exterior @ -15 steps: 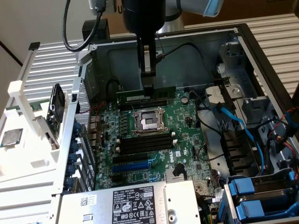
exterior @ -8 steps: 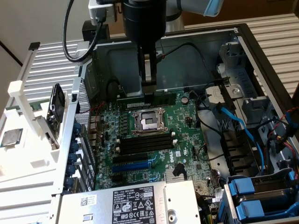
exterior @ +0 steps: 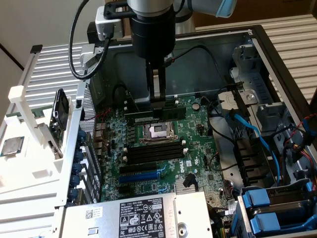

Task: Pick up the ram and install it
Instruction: 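Pick up the ram and move it above insertion slot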

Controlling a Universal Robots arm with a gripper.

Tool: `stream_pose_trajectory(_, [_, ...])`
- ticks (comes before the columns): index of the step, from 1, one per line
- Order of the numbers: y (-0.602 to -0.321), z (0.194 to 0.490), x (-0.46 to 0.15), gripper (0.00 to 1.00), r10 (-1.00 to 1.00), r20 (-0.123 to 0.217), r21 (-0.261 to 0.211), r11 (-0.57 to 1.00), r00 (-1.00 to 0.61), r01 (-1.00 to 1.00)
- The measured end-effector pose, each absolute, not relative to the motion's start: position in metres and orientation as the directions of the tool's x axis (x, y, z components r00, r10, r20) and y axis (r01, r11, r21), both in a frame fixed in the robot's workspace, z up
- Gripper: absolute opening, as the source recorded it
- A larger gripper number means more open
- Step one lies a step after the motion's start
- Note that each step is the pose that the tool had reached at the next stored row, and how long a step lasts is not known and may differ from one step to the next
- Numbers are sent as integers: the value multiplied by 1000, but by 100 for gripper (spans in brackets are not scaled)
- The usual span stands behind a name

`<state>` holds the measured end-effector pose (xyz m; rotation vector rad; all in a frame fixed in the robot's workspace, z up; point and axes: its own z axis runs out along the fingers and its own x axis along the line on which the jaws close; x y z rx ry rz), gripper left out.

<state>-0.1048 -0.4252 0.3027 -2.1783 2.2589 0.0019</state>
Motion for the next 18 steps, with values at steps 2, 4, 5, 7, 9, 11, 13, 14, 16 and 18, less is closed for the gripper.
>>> stream_pose_trajectory(2, [-426, 299, -106, 13, -999, -3, -2, 36, -36, -999])
stream_pose_trajectory(4, [-427, 295, -106, 13, -999, -3, -2, 36, -36, -999])
stream_pose_trajectory(5, [-427, 294, -106, 13, -999, -3, -2, 36, -36, -999])
stream_pose_trajectory(7, [-429, 292, -107, 13, -999, -3, -1, 36, -36, -999])
stream_pose_trajectory(9, [-429, 290, -107, 13, -999, -3, -2, 36, -36, -999])
stream_pose_trajectory(11, [-430, 287, -107, 13, -999, -3, -1, 36, -36, -999])
stream_pose_trajectory(13, [-430, 283, -107, 13, -999, -3, -1, 36, -36, -999])
stream_pose_trajectory(14, [-430, 282, -107, 13, -999, -3, -2, 36, -36, -999])
stream_pose_trajectory(16, [-430, 278, -107, 13, -999, -3, -2, 36, -36, -999])
stream_pose_trajectory(18, [-430, 275, -108, 13, -999, -3, -1, 36, -36, -999])
